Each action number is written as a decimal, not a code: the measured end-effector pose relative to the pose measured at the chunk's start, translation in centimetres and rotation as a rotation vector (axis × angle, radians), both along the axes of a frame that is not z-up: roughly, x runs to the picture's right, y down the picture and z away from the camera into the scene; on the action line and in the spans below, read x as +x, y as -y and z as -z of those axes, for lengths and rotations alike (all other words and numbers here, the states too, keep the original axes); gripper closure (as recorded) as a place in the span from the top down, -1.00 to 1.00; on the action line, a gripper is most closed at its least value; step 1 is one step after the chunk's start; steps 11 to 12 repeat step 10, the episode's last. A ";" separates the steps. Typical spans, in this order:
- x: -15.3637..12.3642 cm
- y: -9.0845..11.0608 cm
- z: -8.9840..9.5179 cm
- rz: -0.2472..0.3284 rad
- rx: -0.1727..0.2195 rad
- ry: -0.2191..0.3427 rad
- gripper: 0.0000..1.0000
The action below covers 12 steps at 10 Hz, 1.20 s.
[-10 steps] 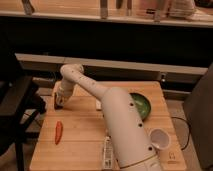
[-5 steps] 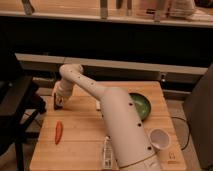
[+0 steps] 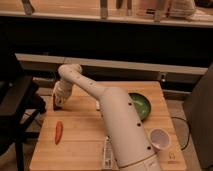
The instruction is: Push the eraser across the table
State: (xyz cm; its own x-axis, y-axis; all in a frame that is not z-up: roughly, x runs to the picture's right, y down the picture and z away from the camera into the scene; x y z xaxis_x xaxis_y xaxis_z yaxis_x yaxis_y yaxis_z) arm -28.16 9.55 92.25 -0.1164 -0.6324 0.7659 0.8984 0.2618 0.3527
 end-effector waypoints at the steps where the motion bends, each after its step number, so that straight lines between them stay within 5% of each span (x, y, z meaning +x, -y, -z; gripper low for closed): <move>1: -0.1 0.0 0.1 0.004 0.001 0.002 -1.00; 12: -0.7 -0.8 1.2 0.046 0.011 0.033 -1.00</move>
